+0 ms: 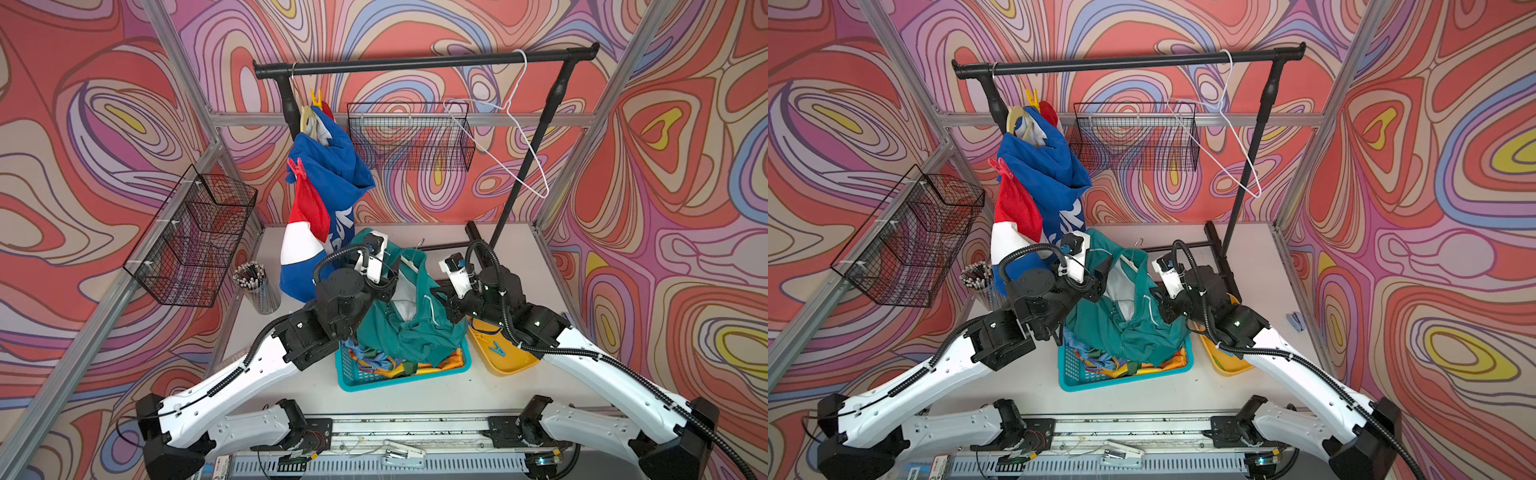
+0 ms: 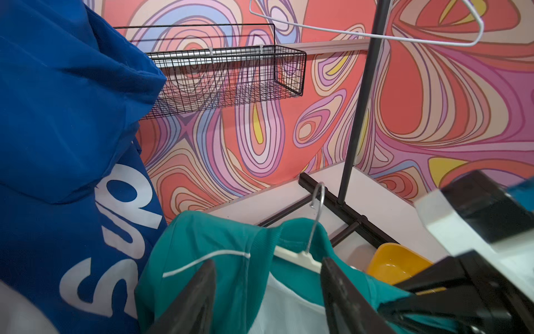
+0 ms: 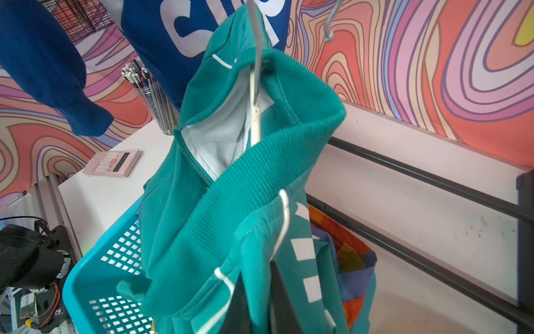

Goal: Remove the clothespins securing jackets to the hanger
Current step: Remove the jacket from the hanger.

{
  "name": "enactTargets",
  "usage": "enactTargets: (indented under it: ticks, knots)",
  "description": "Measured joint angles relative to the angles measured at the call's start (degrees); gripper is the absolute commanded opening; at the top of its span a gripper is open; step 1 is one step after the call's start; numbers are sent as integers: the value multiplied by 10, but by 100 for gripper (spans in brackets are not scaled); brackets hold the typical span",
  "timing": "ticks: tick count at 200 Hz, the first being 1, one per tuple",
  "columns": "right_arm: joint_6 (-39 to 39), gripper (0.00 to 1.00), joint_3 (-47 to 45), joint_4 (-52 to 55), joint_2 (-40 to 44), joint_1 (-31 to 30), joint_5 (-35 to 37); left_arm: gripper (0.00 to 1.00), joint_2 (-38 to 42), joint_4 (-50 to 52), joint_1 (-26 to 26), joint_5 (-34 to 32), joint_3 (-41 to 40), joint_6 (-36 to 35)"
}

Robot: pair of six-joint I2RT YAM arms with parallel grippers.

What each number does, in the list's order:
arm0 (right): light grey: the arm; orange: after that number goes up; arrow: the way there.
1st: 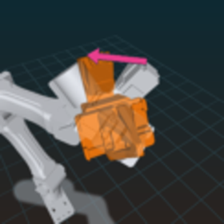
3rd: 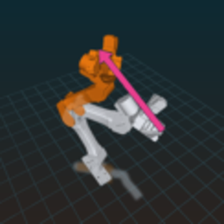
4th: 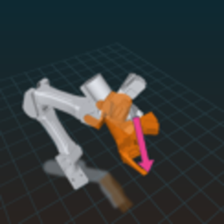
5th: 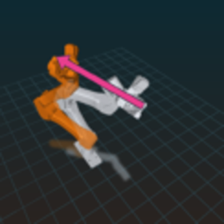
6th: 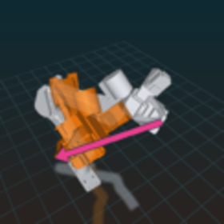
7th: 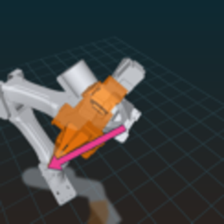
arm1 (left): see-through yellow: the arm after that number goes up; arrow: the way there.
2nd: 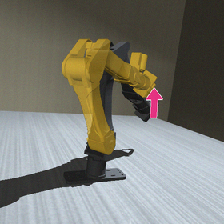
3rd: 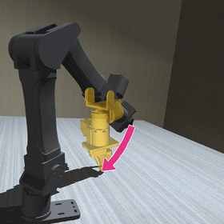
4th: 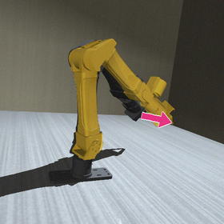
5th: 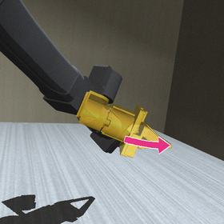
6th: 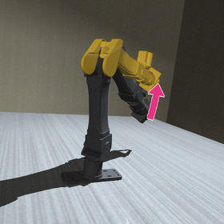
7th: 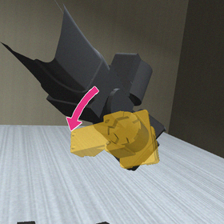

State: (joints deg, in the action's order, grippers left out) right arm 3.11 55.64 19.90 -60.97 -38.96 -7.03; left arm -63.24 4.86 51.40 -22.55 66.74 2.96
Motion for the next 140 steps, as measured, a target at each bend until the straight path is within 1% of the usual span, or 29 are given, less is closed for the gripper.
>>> enactTargets:
  ticks: [17, 34, 59, 79, 112, 127, 140]
  knots:
    - [0, 0, 0, 0, 0, 0, -6, 58, -30, 23, -16, 56, 29, 3]
    - [0, 0, 0, 0, 0, 0, -10, 54, -67, 53, -25, 110, 63, 3]
    - [0, 0, 0, -1, 0, 0, -12, 51, -110, 89, -39, 162, 98, 3]
    - [0, 0, 0, -1, 1, 0, -13, 50, -123, 104, -46, 184, 99, 4]
    - [0, 0, 0, -1, 1, 0, -16, 45, -133, 106, -49, 185, 99, 7]
    - [0, 0, 0, -1, 1, 0, -18, 42, -136, 106, -52, 187, 99, 7]
    - [0, 0, 0, -1, 1, 0, -20, 37, -141, 106, -55, 190, 99, 7]
